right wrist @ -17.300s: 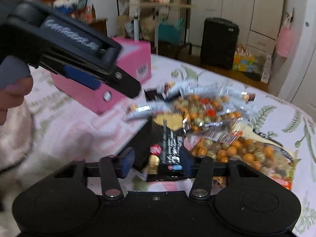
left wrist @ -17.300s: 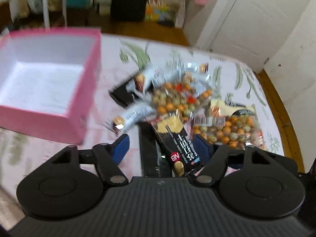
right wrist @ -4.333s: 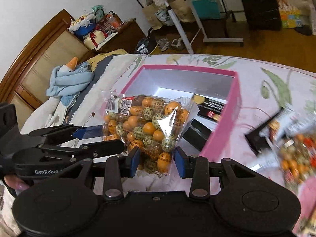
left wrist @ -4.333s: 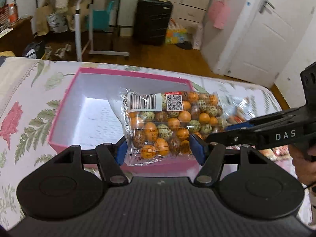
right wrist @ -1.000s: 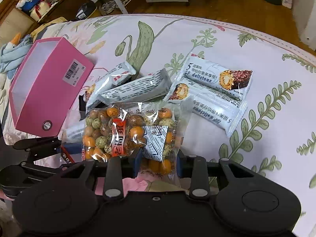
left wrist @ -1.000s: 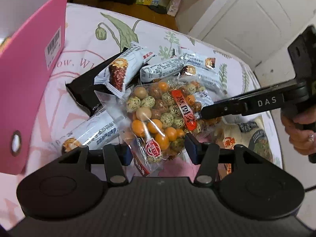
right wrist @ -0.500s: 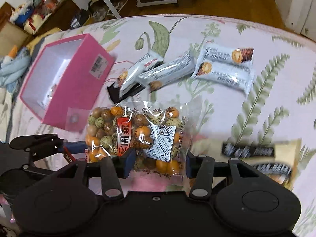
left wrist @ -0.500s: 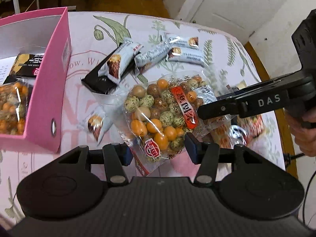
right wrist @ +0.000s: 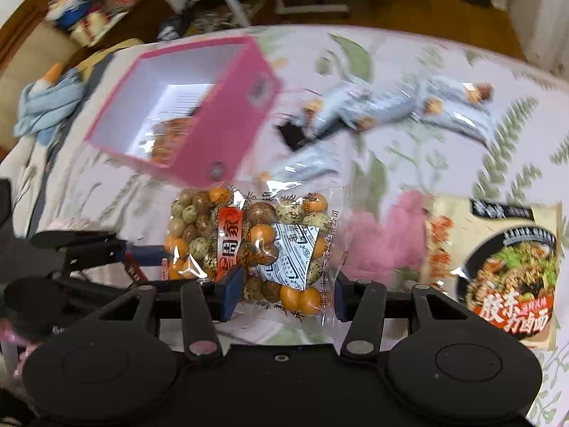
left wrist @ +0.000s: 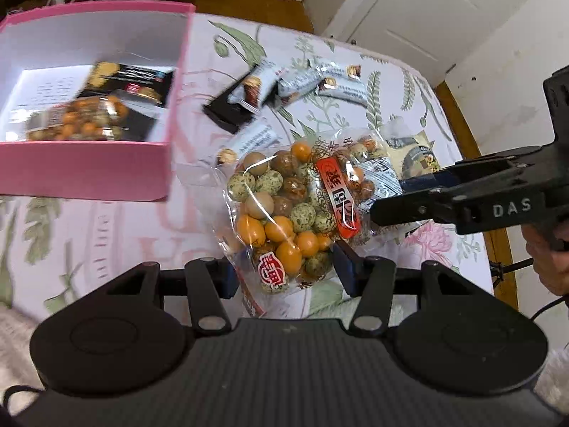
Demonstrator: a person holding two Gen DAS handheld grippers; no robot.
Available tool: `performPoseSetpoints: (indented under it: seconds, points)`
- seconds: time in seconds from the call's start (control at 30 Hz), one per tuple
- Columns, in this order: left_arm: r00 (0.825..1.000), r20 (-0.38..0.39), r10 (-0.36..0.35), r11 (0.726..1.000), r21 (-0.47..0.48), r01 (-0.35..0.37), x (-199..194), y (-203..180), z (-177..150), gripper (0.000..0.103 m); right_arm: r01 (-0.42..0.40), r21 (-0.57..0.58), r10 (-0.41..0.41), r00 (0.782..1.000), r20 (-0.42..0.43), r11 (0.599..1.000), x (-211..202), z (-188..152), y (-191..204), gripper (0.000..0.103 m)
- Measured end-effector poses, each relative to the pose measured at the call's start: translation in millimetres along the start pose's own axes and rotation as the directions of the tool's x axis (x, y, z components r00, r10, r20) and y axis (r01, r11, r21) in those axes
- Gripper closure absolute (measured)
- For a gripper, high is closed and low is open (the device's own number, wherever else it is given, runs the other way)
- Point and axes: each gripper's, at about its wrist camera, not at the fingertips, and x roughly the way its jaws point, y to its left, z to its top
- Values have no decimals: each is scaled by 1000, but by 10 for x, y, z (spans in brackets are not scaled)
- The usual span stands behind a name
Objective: Organize snacks
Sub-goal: 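Grasp the second clear coated-peanut bag with the left gripper, then lower the peanut bag into the pink box and open the left gripper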
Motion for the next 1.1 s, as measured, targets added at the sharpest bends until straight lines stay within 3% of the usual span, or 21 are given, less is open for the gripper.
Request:
performPoseSetpoints:
  seconds: [0.17, 0.33, 0.63, 0.9, 1.1]
  points:
    - [998, 52, 28, 1000, -16, -27, -452, 253, 28, 51, -52, -92, 54, 998, 18, 994, -75, 147, 373, 51]
    - [986, 126, 112, 993, -35, -109, -730, 586, 181, 51, -108, -126, 113, 993, 34, 986, 56, 436, 591, 74]
    - [948, 210, 241, 970, -89, -227, -695, 1222, 759, 51, -116, -151, 132, 986, 98, 982, 646, 1173, 843, 75]
    - [936, 183, 300, 953, -100, -285, -295, 1762, 1212, 47, -64, -140, 76, 994, 84, 988, 1278, 1662, 976, 75]
    - [942, 187, 279, 959, -110, -262, 18, 2013, 1368, 47, 70, -221, -48, 994, 100, 973, 1594, 1836, 1083, 68]
